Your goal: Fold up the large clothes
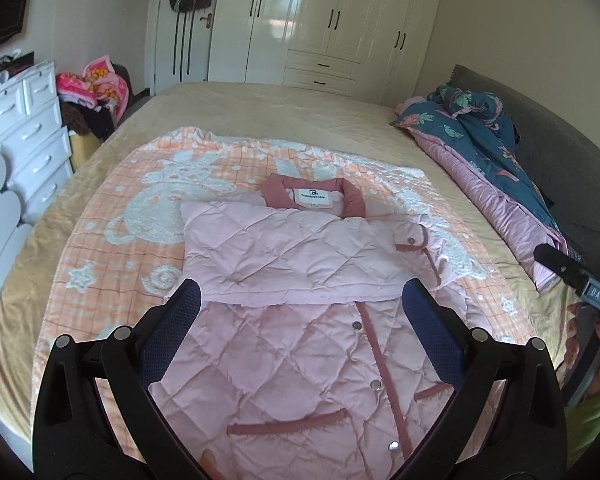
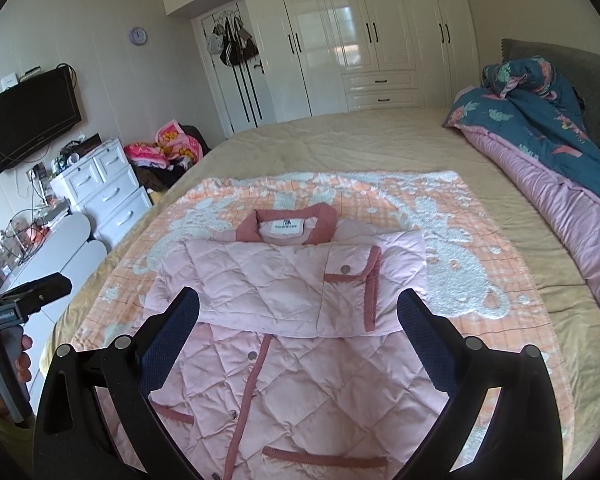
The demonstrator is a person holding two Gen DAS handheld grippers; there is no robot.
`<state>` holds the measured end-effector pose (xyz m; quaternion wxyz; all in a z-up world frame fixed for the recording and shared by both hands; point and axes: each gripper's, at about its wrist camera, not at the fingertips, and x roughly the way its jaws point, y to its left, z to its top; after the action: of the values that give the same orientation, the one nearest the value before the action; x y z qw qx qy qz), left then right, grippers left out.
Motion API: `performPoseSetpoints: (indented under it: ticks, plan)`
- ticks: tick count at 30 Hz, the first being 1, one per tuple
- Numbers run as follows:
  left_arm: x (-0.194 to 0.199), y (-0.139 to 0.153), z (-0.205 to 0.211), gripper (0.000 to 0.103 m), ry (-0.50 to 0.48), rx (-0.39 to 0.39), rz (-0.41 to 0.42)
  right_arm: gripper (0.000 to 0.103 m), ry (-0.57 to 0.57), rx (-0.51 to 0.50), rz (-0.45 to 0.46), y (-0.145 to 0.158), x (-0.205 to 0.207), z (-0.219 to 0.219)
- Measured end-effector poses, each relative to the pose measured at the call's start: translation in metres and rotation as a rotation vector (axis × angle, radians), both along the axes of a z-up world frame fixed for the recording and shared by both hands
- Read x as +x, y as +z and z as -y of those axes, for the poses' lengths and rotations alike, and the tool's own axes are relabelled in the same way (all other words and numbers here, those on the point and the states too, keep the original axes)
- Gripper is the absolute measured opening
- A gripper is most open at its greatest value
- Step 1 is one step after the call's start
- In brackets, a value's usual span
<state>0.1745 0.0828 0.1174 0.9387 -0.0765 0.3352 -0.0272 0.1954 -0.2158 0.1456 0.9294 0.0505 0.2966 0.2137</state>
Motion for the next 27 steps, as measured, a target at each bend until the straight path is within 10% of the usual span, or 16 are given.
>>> performPoseSetpoints:
  ticks: [27]
  plan:
    - [-0.082, -0.019, 0.024, 0.094, 0.031, 0.042, 0.011, 0.099, -0.029, -0.03, -0.015, -0.017, -0.076, 0.057]
